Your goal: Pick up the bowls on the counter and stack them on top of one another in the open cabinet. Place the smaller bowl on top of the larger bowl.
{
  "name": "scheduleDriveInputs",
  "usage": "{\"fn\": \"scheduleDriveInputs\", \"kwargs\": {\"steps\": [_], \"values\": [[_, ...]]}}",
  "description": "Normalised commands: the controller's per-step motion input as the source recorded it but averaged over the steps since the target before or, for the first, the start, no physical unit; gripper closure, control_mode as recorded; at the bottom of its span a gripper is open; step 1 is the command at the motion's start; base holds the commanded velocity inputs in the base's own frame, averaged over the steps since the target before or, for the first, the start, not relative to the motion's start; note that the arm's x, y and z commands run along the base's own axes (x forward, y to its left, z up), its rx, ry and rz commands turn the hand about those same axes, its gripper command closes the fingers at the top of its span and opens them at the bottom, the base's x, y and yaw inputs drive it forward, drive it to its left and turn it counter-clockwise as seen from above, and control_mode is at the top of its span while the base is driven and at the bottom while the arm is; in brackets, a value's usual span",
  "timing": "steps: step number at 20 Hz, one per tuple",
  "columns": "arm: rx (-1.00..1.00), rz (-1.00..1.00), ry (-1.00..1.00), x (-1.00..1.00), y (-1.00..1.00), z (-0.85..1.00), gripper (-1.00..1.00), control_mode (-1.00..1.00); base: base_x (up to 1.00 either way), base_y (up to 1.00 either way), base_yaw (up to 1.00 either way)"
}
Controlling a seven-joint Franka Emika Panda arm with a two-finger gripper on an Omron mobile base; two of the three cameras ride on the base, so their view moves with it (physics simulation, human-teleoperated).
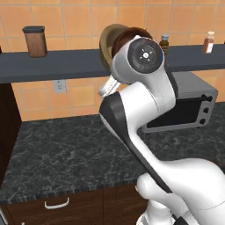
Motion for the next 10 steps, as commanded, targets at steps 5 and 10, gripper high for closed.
{"fn": "scheduleDriveInputs", "kwargs": {"steps": [5,10], "values": [[0.00,0.01,0.06,0.27,0.01,0.00,1.00,-1.00,0.00,0.00,0.00],[0.00,0.01,0.00,0.85,-0.01,0.00,1.00,-1.00,0.00,0.00,0.00]]}}
